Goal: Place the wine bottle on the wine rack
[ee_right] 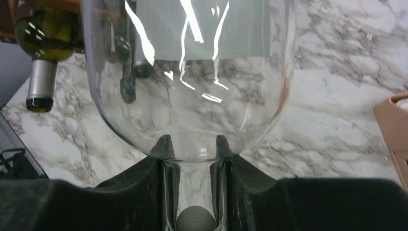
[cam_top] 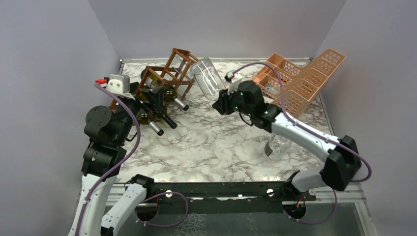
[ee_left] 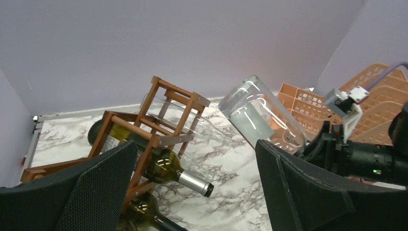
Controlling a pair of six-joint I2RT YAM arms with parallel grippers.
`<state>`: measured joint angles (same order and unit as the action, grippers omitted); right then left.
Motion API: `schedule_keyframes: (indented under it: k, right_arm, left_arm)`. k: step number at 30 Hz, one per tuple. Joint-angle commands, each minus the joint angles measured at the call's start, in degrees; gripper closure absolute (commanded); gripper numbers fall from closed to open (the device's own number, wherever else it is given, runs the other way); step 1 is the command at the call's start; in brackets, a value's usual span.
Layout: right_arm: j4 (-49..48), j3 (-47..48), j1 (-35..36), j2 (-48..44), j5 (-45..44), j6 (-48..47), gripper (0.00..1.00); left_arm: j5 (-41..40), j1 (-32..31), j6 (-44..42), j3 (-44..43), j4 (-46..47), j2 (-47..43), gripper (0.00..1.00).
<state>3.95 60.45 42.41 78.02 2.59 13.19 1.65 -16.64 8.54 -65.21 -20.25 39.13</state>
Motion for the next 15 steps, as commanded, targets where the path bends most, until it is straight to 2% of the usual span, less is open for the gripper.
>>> schedule_keyframes:
  k: [1,5,9,15]
  right_arm:
    - [-13.48,12.11,0.04,5.61,3.84,-2.21,0.99]
    - [-11.24,23.57,0.02,14.55,6.57,-3.57,0.99]
    - [-5.17,37.28,0.04,23.27,9.10,-4.62,0.99]
    - [3.18,53.00,0.04,34.35,10.94,-8.51,0.99]
  left_arm:
    - [-4.69,-0.23,1.14,-0.45,2.22,-1.46,0.01]
    - [-4.76,-0.23,0.96,-0.28,2.07,-1.63,0.01]
    - [-4.54,-0.23,0.72,-0.48,2.09,-1.20,0.01]
    - [-4.39,-0.40,0.44,-0.47,2.32,-0.77,0.01]
